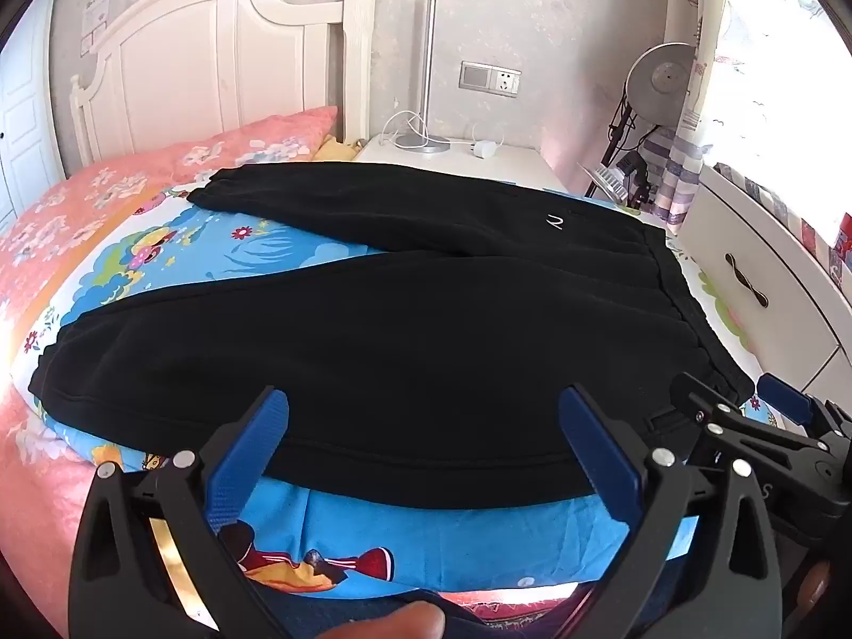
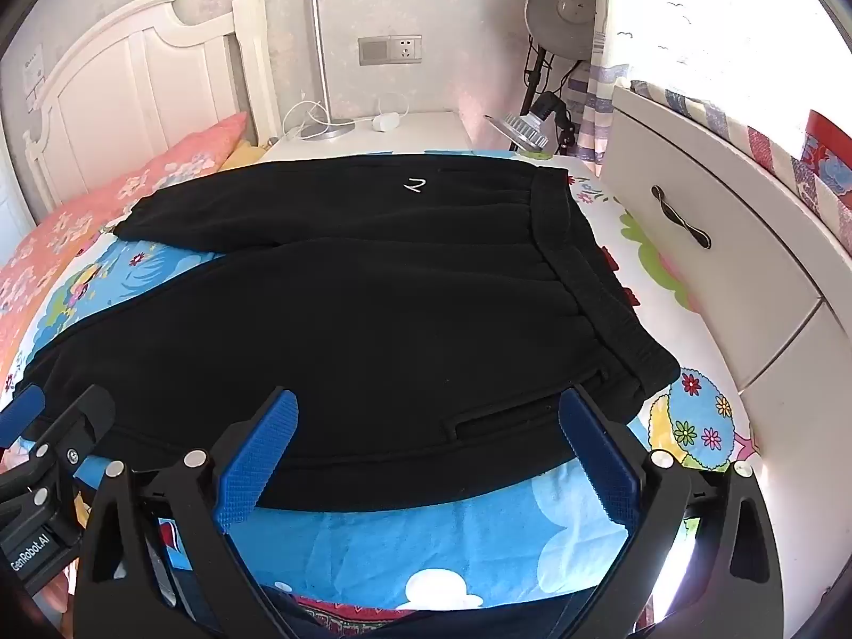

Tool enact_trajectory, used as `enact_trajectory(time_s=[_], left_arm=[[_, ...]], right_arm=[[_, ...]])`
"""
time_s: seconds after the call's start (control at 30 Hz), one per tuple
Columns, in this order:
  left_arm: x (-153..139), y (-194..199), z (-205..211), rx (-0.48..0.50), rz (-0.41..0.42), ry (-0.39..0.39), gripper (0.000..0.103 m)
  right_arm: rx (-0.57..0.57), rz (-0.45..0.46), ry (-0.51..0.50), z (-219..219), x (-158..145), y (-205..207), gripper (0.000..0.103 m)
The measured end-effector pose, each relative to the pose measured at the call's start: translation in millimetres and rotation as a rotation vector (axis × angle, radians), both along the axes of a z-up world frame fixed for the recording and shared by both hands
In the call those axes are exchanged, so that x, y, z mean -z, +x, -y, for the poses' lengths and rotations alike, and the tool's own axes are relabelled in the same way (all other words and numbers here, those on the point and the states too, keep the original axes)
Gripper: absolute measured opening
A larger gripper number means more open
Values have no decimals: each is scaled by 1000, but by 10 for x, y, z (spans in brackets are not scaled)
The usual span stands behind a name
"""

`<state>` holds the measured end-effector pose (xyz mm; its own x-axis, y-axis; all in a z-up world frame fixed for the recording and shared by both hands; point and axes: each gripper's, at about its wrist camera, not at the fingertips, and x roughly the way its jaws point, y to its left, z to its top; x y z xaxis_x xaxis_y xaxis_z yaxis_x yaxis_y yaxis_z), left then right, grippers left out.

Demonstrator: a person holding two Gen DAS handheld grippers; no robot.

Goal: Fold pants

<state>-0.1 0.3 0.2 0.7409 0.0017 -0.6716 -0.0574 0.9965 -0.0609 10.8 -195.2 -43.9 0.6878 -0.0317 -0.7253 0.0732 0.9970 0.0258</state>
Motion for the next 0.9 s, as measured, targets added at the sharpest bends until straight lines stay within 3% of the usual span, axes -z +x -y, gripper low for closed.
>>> enact_trajectory(time_s=[0.63,0.9], left_arm=[[-4,8,-3,14,-10,-5,101],[25,8,15,12,-18,-15,101]], right_arm=[[-2,-2,14,-124,-27,-20,96],[3,4,19,34,5,-21,96]])
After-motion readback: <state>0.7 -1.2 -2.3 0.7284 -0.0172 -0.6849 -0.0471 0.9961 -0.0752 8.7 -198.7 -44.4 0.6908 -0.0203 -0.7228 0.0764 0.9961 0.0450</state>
